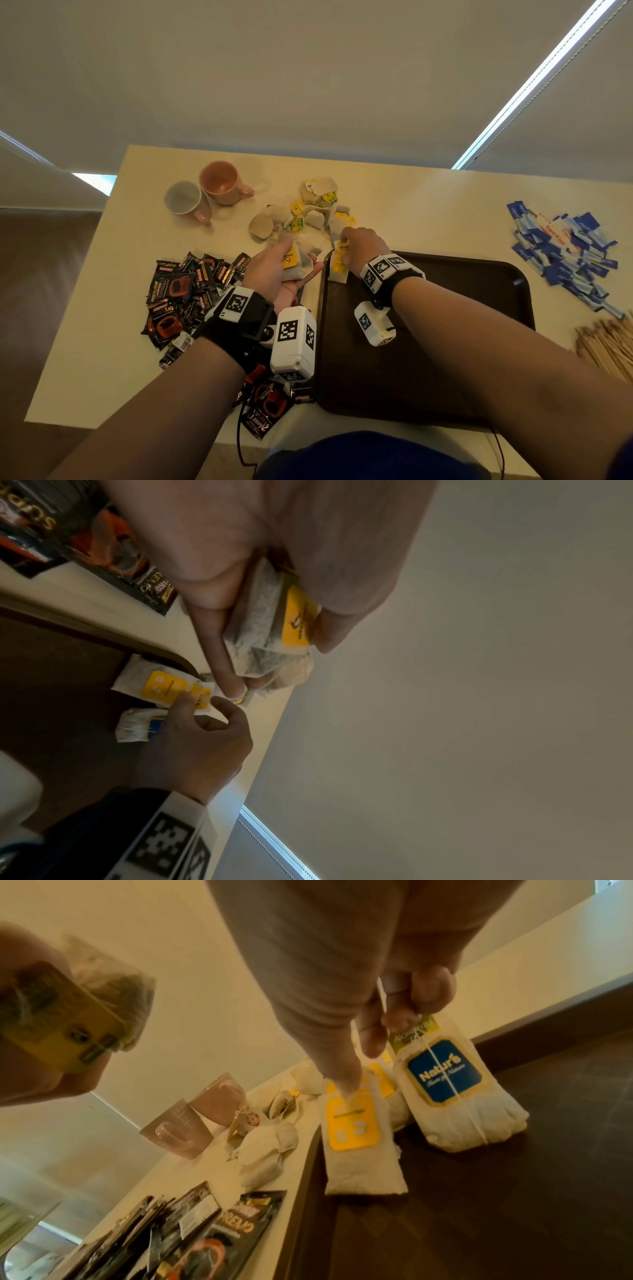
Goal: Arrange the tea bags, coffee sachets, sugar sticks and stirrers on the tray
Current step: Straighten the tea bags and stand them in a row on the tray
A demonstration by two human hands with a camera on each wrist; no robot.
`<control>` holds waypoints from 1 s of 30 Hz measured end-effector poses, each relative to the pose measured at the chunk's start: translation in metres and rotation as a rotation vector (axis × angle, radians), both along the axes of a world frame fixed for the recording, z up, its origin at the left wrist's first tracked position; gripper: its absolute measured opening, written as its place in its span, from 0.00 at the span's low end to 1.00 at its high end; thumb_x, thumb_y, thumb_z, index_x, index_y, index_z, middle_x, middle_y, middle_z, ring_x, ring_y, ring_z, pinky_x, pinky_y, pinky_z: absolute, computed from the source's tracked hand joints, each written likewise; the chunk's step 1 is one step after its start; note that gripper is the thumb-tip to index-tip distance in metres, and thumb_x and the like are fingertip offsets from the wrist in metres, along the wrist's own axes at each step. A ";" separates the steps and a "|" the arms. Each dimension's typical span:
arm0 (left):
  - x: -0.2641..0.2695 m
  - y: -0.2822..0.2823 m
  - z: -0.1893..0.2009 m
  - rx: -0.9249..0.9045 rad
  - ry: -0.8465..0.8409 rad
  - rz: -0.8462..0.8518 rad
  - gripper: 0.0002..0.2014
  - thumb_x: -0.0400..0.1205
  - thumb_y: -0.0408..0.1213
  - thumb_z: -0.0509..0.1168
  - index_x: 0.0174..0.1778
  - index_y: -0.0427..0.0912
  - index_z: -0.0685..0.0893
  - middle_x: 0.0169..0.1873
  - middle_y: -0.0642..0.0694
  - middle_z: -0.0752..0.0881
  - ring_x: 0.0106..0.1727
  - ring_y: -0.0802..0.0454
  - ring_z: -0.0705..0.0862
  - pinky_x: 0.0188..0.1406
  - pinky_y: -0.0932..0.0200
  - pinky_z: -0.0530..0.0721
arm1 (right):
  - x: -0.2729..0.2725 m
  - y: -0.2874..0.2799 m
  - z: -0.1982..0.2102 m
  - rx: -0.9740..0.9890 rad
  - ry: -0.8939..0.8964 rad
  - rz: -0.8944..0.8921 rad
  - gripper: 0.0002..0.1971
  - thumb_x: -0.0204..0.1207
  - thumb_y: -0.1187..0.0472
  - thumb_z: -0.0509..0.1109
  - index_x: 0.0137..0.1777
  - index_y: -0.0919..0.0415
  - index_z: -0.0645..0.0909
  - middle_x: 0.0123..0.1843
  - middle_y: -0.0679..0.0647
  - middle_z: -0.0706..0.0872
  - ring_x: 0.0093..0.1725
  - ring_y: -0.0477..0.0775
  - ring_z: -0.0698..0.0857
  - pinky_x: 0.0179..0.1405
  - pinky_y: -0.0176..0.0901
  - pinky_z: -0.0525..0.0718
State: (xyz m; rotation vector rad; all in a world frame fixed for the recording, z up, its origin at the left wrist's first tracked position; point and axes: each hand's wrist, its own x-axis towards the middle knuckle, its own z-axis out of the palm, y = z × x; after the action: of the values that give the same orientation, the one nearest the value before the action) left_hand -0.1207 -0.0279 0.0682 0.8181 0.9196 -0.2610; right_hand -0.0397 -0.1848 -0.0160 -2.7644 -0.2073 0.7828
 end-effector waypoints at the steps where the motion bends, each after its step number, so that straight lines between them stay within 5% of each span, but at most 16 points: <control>1: 0.000 0.000 0.000 -0.002 0.001 0.002 0.19 0.87 0.39 0.66 0.71 0.32 0.79 0.52 0.32 0.85 0.42 0.43 0.89 0.46 0.41 0.92 | 0.003 -0.002 -0.001 0.007 -0.016 0.012 0.17 0.79 0.63 0.68 0.67 0.54 0.78 0.62 0.57 0.81 0.63 0.60 0.80 0.60 0.51 0.82; 6: 0.002 0.001 -0.002 -0.019 -0.007 -0.005 0.13 0.88 0.39 0.64 0.62 0.33 0.80 0.46 0.33 0.84 0.46 0.42 0.86 0.44 0.41 0.91 | 0.016 -0.006 -0.001 -0.113 -0.117 0.101 0.21 0.80 0.61 0.69 0.71 0.44 0.79 0.68 0.55 0.76 0.70 0.63 0.71 0.67 0.55 0.72; 10: 0.001 0.001 -0.005 -0.028 0.000 -0.014 0.15 0.88 0.40 0.63 0.66 0.34 0.79 0.42 0.35 0.85 0.40 0.45 0.87 0.43 0.42 0.92 | 0.020 -0.001 -0.001 -0.186 -0.075 0.130 0.17 0.80 0.60 0.68 0.68 0.49 0.82 0.67 0.55 0.76 0.70 0.64 0.69 0.68 0.58 0.72; 16: 0.002 -0.002 -0.005 -0.039 0.000 -0.003 0.10 0.88 0.38 0.64 0.57 0.34 0.81 0.43 0.34 0.84 0.45 0.41 0.86 0.41 0.41 0.92 | 0.026 0.004 0.001 -0.151 -0.021 0.080 0.11 0.81 0.60 0.67 0.61 0.54 0.84 0.62 0.54 0.84 0.68 0.61 0.75 0.66 0.55 0.74; 19: 0.003 -0.003 -0.006 -0.028 0.009 0.002 0.12 0.87 0.38 0.64 0.60 0.33 0.80 0.42 0.34 0.84 0.44 0.41 0.87 0.39 0.42 0.93 | 0.028 0.001 0.002 -0.101 -0.018 0.008 0.05 0.81 0.58 0.69 0.53 0.50 0.84 0.57 0.55 0.86 0.65 0.60 0.79 0.65 0.53 0.76; 25: 0.004 -0.006 -0.005 -0.029 0.001 -0.003 0.09 0.87 0.37 0.64 0.58 0.35 0.81 0.46 0.34 0.85 0.48 0.39 0.88 0.42 0.40 0.92 | 0.024 -0.008 0.005 -0.014 -0.091 0.007 0.11 0.80 0.53 0.72 0.61 0.48 0.85 0.62 0.50 0.83 0.68 0.59 0.74 0.63 0.51 0.73; 30: 0.004 -0.010 -0.007 -0.024 0.013 -0.014 0.16 0.87 0.37 0.66 0.68 0.33 0.78 0.49 0.32 0.85 0.47 0.41 0.88 0.39 0.42 0.92 | 0.007 -0.014 0.010 0.002 -0.145 0.073 0.09 0.76 0.46 0.74 0.52 0.49 0.84 0.56 0.52 0.81 0.63 0.58 0.74 0.60 0.50 0.74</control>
State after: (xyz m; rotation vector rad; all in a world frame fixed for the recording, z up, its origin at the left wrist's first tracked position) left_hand -0.1171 -0.0377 0.0610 0.8014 0.9219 -0.2890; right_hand -0.0322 -0.1987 -0.0059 -2.8276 -0.3389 0.5991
